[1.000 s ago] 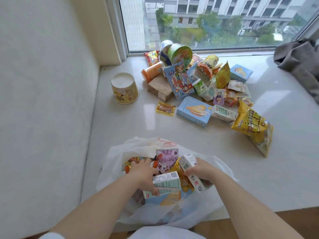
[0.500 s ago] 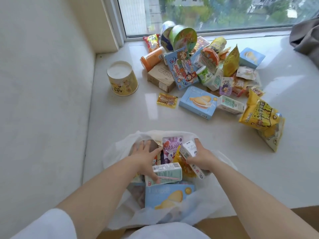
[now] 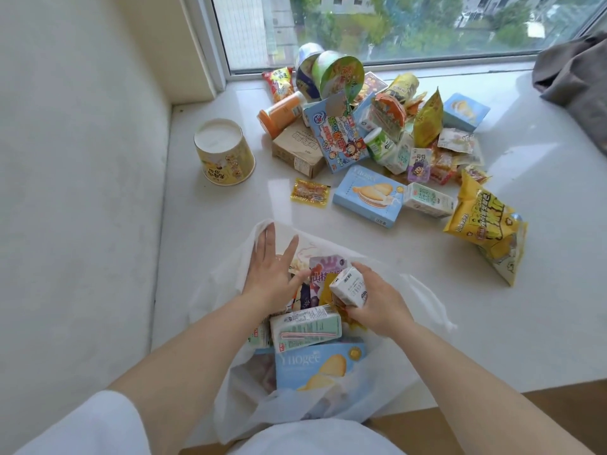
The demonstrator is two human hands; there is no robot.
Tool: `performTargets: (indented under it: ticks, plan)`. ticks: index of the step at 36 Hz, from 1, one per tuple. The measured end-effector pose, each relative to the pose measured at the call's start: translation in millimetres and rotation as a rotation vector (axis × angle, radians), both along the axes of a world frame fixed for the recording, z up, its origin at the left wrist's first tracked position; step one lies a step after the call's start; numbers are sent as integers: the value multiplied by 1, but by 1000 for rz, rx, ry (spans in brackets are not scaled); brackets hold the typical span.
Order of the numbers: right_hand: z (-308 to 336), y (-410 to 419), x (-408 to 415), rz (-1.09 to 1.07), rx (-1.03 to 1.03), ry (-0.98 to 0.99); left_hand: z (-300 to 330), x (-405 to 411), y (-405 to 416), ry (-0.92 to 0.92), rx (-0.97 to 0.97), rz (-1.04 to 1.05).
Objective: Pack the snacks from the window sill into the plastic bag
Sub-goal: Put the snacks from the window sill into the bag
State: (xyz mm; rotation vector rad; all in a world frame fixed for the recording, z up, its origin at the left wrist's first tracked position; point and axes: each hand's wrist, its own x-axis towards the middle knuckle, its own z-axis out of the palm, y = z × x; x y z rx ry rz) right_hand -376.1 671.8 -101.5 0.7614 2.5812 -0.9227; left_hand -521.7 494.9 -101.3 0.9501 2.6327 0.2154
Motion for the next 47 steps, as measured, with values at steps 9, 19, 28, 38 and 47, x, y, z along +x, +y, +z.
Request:
performTargets:
  ticks: [9,19,28,38,47]
  plan:
    - [-15,-23,-17,44,-34,-265,-4,3,-7,-150,-61,27]
    - [6,2,-17,78,111,-227,14,7,11,-66,-1,-228]
    - [30,67,-13,9,306,24,47,19,88,-28,78,-251]
    - [31,195,34,-35,453,183,29,59,204,-100,42,-127]
    - [11,300,49,-53,444,-20,15,58,294,-79,-41,-38]
